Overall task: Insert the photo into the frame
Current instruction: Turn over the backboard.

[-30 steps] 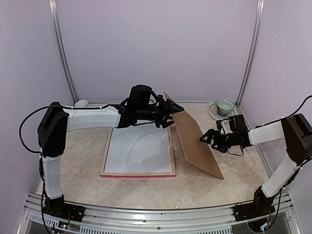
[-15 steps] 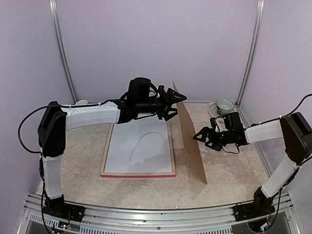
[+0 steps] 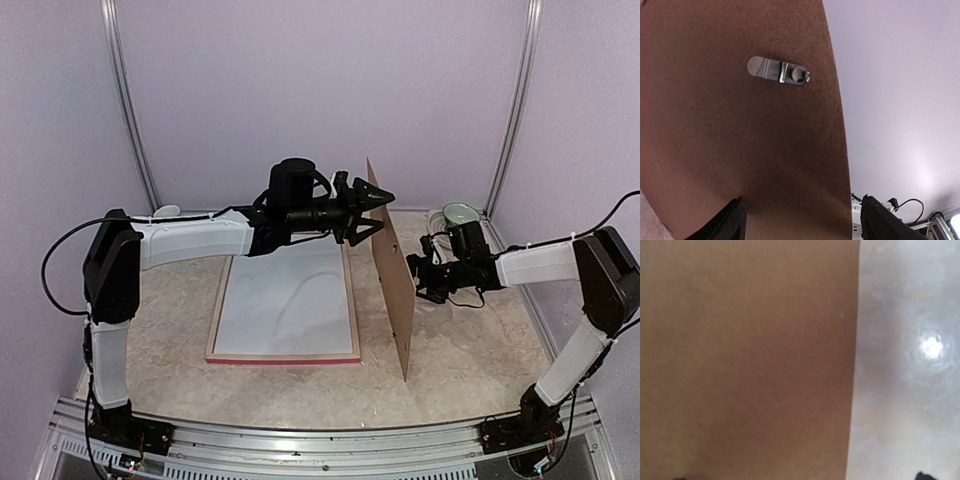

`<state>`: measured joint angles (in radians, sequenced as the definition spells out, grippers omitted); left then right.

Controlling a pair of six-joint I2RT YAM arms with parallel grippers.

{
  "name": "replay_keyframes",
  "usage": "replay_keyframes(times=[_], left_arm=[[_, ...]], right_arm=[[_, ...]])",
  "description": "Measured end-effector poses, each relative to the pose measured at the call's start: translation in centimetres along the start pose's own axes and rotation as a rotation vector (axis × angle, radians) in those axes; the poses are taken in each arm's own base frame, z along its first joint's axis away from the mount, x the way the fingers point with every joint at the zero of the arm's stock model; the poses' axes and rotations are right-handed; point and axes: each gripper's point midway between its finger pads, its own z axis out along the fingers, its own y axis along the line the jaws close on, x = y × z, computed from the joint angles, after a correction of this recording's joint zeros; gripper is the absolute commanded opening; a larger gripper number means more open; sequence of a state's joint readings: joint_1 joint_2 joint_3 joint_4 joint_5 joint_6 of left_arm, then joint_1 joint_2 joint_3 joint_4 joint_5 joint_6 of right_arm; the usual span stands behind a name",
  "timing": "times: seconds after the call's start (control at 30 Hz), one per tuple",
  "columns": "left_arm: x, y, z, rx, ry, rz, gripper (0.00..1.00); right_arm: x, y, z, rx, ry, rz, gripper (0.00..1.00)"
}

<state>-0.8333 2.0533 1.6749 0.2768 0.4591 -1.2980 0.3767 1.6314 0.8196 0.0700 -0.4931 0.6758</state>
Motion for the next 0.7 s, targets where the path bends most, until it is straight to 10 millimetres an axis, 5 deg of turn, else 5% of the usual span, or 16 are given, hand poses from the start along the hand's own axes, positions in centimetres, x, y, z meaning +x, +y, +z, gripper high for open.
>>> replay_keyframes(times=[0.53, 0.6, 0.7], left_arm=[[0.6, 0.7, 0.6, 0.013, 0.021, -0.001, 0.79], [0.7, 0.7, 0.7, 0.022, 0.023, 0.000, 0.98], [0.9, 1.1, 0.9, 0.033, 0.033, -0.005, 0.99]], right_arm=[[-5.5, 5.5, -3.2, -0.088, -0.093, -0.010, 0.99], [-6.3, 6.2, -3.9, -0.101, -0.111, -0.016, 0.99], [-7.3, 7.4, -5.1, -0.118, -0.133, -0.025, 0.99]])
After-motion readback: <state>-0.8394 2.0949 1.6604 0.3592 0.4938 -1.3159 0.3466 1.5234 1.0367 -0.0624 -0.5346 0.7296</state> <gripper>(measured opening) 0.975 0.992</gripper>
